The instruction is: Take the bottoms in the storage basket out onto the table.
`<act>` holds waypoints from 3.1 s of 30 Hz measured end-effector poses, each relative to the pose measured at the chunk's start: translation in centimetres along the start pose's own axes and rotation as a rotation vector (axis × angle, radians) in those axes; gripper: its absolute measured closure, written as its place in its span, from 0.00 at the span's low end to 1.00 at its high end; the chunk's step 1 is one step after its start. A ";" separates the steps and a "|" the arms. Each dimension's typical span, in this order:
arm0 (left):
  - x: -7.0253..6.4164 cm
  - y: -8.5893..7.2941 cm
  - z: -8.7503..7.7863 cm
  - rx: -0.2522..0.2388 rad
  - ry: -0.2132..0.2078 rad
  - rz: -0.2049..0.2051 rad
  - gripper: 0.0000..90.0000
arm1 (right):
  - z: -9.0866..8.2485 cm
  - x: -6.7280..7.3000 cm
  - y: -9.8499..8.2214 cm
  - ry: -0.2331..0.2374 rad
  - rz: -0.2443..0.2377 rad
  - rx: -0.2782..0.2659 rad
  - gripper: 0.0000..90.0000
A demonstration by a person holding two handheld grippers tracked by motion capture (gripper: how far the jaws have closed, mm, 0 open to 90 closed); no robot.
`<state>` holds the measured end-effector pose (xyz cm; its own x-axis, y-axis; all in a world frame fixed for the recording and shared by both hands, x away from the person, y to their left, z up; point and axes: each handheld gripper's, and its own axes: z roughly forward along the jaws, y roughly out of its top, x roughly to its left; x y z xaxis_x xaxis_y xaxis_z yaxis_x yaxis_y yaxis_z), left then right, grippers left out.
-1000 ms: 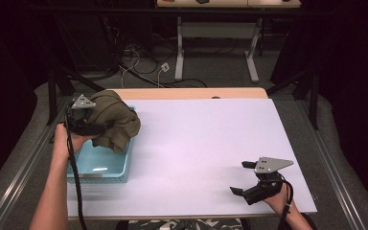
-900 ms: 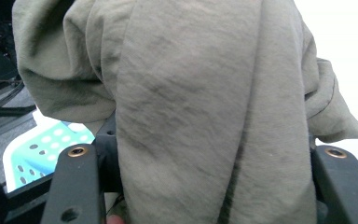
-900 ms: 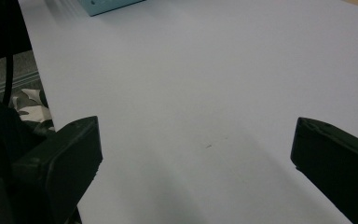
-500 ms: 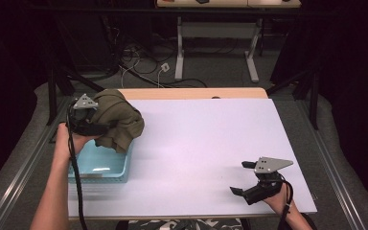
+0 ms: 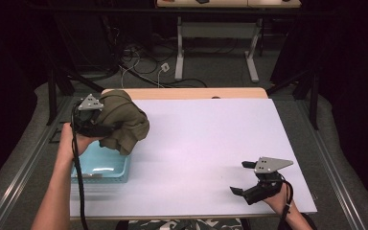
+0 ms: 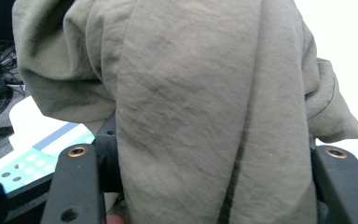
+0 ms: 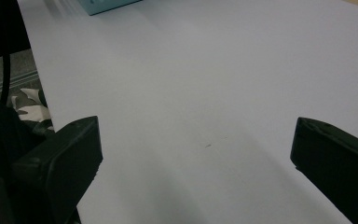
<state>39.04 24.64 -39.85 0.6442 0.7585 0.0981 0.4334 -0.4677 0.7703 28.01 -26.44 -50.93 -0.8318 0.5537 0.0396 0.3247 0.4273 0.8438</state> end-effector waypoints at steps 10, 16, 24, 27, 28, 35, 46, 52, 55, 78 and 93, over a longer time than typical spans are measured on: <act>-0.9 0.4 0.4 0.007 -0.032 0.028 0.42 | 0.0 0.0 0.0 -0.001 0.000 0.001 0.02; -1.7 0.7 0.5 0.010 -0.042 0.050 0.42 | 0.0 0.0 0.0 -0.001 -0.001 0.001 0.02; -2.7 1.0 0.9 0.013 -0.059 0.072 0.42 | 0.0 0.0 0.0 -0.001 0.000 -0.002 0.02; -2.9 1.1 1.0 0.017 -0.070 0.080 0.42 | 0.0 0.0 0.0 0.000 0.000 -0.001 0.02; -3.1 1.1 1.1 0.014 -0.070 0.080 0.42 | 0.0 0.0 0.0 0.000 0.000 -0.001 0.02; -3.7 1.4 1.4 0.026 -0.085 0.097 0.42 | 0.0 0.0 0.0 0.002 0.001 0.001 0.02; -4.8 1.7 1.9 0.035 -0.108 0.122 0.42 | 0.0 0.0 0.0 -0.001 0.000 0.000 0.02; -5.4 1.9 2.3 0.041 -0.119 0.137 0.42 | 0.0 0.0 0.0 0.000 0.001 0.003 0.02; -5.6 1.9 2.5 0.045 -0.124 0.139 0.42 | 0.0 0.0 0.0 -0.001 0.002 0.002 0.02; -7.5 2.5 3.5 0.069 -0.162 0.195 0.42 | 0.1 -0.1 0.0 0.000 0.001 0.010 0.02; -8.7 2.7 4.3 0.098 -0.182 0.238 0.42 | 0.1 0.0 0.0 -0.002 0.002 0.011 0.02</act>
<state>37.32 14.79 -41.36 0.8334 0.5326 0.1474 0.3094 -0.6708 0.6741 28.07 -26.43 -51.00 -0.8300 0.5563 0.0404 0.3314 0.4337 0.8379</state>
